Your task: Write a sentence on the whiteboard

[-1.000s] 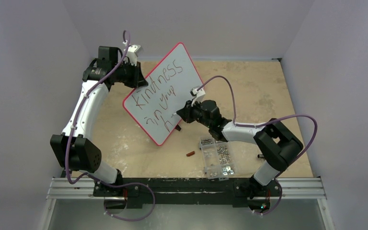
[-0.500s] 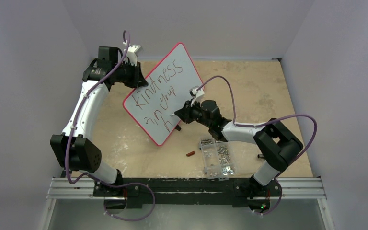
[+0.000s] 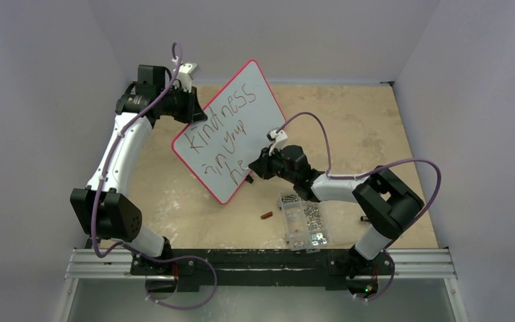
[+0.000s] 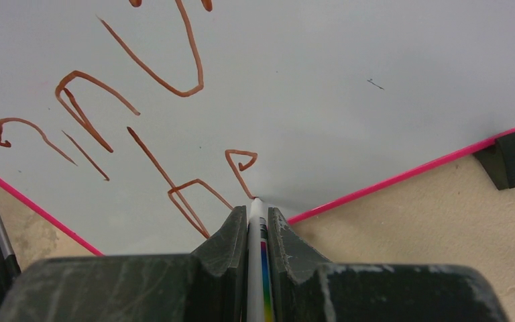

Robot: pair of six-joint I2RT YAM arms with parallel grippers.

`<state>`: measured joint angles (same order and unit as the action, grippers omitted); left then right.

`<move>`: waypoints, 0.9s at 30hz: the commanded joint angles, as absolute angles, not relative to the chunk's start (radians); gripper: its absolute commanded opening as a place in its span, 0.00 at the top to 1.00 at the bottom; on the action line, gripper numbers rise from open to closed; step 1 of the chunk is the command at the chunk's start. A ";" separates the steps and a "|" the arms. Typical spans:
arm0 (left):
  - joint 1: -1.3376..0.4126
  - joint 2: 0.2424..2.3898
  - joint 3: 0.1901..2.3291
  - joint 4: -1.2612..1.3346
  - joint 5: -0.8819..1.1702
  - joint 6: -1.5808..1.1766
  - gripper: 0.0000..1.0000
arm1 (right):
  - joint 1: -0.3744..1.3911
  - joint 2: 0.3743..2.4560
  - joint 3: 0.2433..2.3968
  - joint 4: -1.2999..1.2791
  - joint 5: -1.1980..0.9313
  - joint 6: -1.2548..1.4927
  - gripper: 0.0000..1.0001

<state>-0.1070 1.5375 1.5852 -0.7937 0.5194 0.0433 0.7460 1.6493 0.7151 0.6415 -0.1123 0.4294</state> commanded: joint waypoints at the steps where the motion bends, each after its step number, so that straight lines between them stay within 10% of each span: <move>1: -0.104 1.519 1.569 -0.790 0.412 0.101 1.00 | 0.747 1.652 0.734 0.610 -0.025 0.425 1.00; 27: -0.106 1.520 1.568 -0.790 0.416 0.099 1.00 | 0.723 1.577 0.810 0.592 0.073 0.371 1.00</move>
